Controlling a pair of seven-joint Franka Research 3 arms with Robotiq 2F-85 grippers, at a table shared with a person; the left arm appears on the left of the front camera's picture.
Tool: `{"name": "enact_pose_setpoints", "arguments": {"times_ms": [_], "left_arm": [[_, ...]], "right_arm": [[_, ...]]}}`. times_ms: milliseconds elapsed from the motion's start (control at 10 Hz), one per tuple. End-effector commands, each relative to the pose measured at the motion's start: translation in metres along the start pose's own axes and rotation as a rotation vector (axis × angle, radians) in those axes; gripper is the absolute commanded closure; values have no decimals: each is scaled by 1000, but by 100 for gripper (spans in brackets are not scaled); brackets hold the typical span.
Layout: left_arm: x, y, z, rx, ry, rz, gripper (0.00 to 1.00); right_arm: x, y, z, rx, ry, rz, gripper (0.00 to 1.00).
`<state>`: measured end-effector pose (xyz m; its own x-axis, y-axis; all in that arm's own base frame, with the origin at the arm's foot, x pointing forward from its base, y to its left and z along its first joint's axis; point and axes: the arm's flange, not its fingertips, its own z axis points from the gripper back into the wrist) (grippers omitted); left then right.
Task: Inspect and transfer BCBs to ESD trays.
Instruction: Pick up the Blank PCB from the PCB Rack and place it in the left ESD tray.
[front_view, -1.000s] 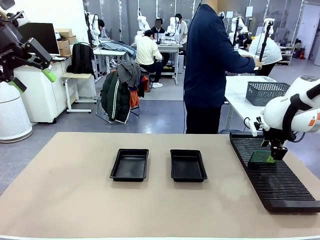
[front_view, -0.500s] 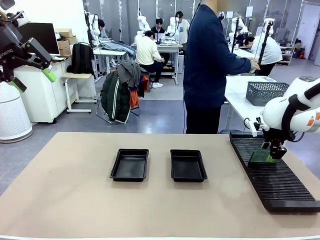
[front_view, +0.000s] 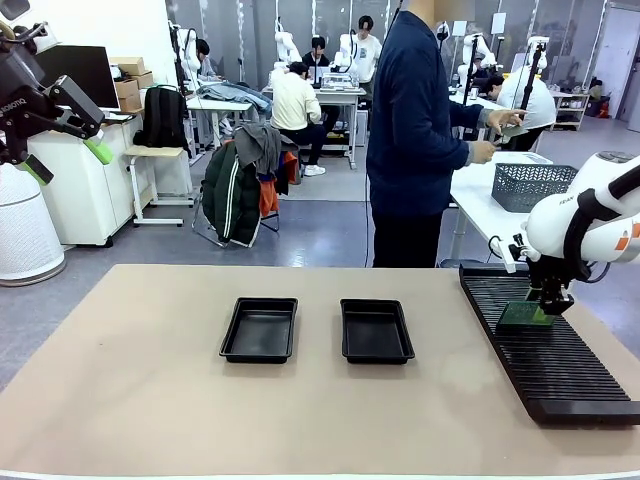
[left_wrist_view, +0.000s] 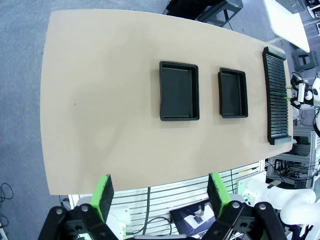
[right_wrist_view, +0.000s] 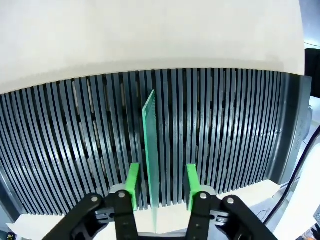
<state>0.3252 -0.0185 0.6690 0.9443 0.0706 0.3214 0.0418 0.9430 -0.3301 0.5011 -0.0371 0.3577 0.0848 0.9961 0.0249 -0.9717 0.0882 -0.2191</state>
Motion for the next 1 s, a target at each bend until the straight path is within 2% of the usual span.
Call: {"name": "enact_pose_setpoints", "arguments": {"times_ms": [0, 100, 200, 300, 400, 500, 600, 700, 800, 900], "left_arm": [[1, 2, -1, -11, -5, -13, 0], [1, 2, -1, -11, -5, -13, 0], [1, 2, -1, -11, -5, -13, 0], [1, 2, -1, -11, -5, -13, 0], [1, 2, -1, -11, -5, -13, 0], [1, 2, -1, -11, -5, -13, 0], [1, 2, -1, -11, -5, -13, 0], [1, 2, -1, -11, -5, -13, 0], [1, 2, -1, -11, -5, -13, 0], [1, 2, -1, -11, -5, -13, 0]], "right_arm": [[-2, -6, -3, 24, 8, 28, 70], [-3, -6, -4, 27, 8, 26, 63], [-3, -6, -4, 29, 11, 24, 79], [-4, -6, -3, 30, 8, 20, 72], [-5, -6, -3, 31, 9, 20, 89], [-5, -6, -4, 32, 12, 20, 81], [-5, -6, -3, 31, 12, 19, 98], [-5, -6, -2, 33, 13, 21, 91], [-4, -6, -2, 36, 13, 24, 100], [-4, -6, -2, 39, 13, 24, 100]]}}
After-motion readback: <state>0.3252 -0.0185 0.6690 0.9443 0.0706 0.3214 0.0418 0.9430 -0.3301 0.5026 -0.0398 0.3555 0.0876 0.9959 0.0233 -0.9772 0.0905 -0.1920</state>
